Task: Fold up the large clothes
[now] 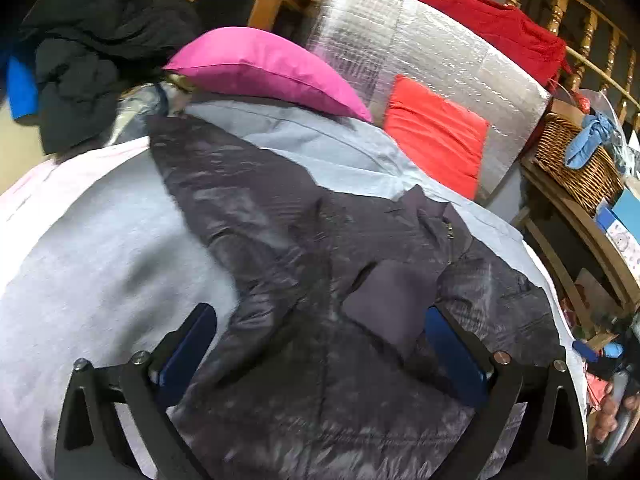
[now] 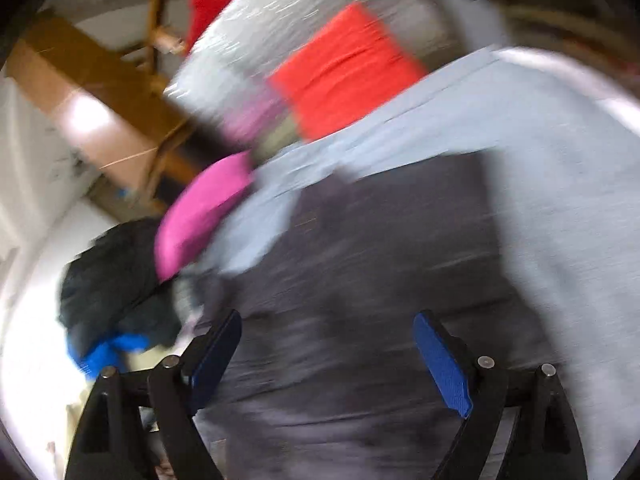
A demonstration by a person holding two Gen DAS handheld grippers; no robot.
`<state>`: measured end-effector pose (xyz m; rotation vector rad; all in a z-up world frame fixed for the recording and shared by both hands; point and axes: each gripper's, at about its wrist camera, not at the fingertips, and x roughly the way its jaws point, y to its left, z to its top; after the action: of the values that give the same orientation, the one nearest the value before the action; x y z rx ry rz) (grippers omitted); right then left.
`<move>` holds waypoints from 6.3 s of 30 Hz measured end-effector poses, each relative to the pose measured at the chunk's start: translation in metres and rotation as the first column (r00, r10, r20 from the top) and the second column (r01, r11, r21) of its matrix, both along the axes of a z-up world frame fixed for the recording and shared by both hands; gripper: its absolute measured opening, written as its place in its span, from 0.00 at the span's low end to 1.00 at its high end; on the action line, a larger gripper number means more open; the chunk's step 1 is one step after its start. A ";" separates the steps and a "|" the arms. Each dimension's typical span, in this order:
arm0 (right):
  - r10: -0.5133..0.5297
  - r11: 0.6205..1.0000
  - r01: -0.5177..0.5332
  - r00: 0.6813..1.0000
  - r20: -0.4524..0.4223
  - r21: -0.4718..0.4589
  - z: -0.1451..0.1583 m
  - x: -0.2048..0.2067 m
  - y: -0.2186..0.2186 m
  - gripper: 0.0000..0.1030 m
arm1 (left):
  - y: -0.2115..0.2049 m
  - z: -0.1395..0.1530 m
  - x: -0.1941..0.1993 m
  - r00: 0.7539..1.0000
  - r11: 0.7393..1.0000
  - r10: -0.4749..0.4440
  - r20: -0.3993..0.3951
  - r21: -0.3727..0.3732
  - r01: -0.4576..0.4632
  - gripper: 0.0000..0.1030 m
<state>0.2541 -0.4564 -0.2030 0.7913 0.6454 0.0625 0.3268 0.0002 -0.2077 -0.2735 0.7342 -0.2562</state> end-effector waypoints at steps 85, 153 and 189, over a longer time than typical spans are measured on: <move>-0.079 0.991 0.088 0.993 0.089 -0.101 -0.003 0.004 -0.036 0.20 | -0.049 0.006 0.008 0.992 0.993 -0.098 -0.074 -0.075 0.092 0.21; 0.058 0.998 -0.057 0.990 0.130 -0.011 -0.001 0.006 0.010 0.82 | -0.080 -0.026 0.011 0.961 0.984 -0.171 -0.216 0.007 0.177 0.29; 0.034 0.997 -0.024 0.989 0.146 -0.071 -0.001 -0.004 -0.002 0.82 | 0.067 -0.040 0.151 0.940 0.845 0.165 -0.298 -0.448 -0.290 0.17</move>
<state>0.2497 -0.4589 -0.2035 0.7041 0.5168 0.1231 0.4781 0.0667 -0.2473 -0.8865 0.8699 -0.1754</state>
